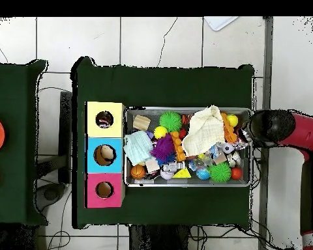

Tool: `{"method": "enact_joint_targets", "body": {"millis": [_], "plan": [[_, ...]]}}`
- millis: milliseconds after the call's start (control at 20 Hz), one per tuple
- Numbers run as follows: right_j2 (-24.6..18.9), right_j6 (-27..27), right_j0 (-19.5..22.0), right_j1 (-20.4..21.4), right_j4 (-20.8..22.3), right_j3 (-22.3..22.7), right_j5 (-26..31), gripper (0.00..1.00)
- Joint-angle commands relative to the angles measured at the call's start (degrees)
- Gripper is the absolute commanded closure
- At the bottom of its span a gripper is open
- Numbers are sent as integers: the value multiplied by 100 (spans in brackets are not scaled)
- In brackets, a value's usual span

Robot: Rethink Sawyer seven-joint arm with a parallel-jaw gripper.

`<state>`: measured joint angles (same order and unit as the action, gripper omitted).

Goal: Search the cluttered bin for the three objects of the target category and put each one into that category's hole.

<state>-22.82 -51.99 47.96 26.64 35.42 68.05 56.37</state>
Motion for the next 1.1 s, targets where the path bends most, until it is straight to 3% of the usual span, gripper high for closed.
{"method": "enact_joint_targets", "body": {"millis": [50,300,650,900,1100], "plan": [[-381,392,499,264,-127,850,-1029,0],[-367,431,862,243,-85,1095,-1227,0],[-216,148,884,-278,-90,1014,-1200,0],[-177,41,925,-309,-103,1110,-1156,0],[-48,-224,917,-309,-131,1471,-1200,0]]}}
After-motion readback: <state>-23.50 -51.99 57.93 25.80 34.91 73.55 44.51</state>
